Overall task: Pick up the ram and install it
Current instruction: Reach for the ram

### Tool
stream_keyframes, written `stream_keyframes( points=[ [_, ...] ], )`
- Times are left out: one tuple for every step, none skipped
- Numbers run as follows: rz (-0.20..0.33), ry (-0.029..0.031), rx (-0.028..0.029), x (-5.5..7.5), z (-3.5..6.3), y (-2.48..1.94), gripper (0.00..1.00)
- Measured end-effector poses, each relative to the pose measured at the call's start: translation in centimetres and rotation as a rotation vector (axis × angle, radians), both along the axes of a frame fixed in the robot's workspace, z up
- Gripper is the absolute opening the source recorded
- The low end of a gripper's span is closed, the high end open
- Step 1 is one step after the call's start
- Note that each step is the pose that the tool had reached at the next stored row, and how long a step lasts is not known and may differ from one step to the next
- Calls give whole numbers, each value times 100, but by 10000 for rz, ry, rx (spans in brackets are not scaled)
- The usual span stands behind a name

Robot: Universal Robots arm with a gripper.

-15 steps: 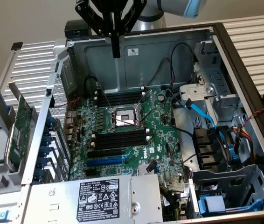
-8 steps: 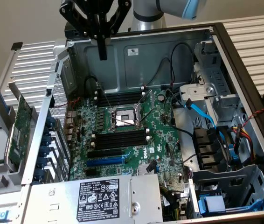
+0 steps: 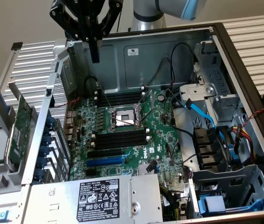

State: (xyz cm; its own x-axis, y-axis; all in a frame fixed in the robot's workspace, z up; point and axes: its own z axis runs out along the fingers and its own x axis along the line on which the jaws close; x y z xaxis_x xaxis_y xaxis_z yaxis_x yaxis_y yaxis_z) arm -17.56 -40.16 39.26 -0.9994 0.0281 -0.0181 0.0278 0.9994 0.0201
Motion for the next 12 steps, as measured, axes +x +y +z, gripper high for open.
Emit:
stream_keyframes(
  points=[
    [29, 17, -41, -20, 1, 0, 10],
    [54, 34, -79, -45, 1, 0, 10],
    [70, 51, -99, -72, 0, 1, 10],
    [79, 70, -109, -101, 0, 1, 10],
    [86, 89, -109, -131, 0, 1, 10],
    [92, 116, -110, -160, 0, 1, 10],
    [97, 149, -110, -190, 0, 1, 10],
    [100, 188, -110, -222, 0, 0, 10],
    [103, 225, -109, -253, 0, 1, 10],
    [105, 265, -109, -284, 0, 1, 10],
    [107, 310, -109, -313, 0, 1, 10],
    [110, 361, -109, -338, 0, 0, 10]
  ],
)
